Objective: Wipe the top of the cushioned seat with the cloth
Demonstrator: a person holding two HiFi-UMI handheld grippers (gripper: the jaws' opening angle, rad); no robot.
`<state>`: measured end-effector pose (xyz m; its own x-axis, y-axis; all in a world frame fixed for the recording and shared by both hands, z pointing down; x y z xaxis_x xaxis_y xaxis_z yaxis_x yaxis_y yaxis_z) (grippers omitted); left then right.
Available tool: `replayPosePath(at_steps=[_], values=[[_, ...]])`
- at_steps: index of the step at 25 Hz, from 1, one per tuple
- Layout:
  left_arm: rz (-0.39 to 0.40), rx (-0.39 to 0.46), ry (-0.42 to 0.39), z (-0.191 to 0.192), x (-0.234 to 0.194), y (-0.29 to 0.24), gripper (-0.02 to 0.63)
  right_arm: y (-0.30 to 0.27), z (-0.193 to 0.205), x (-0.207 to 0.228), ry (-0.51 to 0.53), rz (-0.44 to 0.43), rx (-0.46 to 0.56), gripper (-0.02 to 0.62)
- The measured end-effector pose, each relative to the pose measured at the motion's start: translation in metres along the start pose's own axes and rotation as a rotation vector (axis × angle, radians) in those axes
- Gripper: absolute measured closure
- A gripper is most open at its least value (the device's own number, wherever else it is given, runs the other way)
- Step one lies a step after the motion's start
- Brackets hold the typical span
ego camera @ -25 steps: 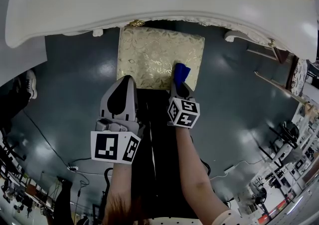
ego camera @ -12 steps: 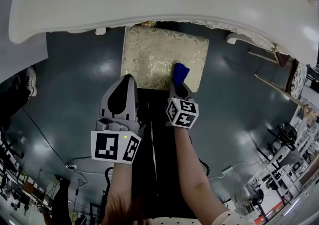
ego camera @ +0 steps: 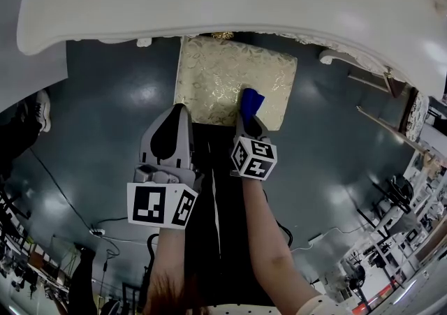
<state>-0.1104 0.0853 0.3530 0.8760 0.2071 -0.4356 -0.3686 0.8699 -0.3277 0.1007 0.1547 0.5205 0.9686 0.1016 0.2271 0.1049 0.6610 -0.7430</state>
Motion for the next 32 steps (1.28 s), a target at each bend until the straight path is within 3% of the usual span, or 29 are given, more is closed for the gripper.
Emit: replayPosePath(at_steps=[32], values=[[-0.049, 0.031, 0.032, -0.005, -0.031, 0.022, 0.608, -0.012, 0.004, -0.054, 0.042, -0.064, -0.004, 0.534]])
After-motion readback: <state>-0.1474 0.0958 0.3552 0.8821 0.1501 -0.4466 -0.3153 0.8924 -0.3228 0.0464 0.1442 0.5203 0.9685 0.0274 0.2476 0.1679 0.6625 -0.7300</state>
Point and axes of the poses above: the fingertips, and each gripper's own axes: y backward along the fingers, x to its right, z out of its underside, the point moved 9 cm from there along y, backward along the fingers, and after that the axes turned 11 degrees about x, right-handed, at the moved point
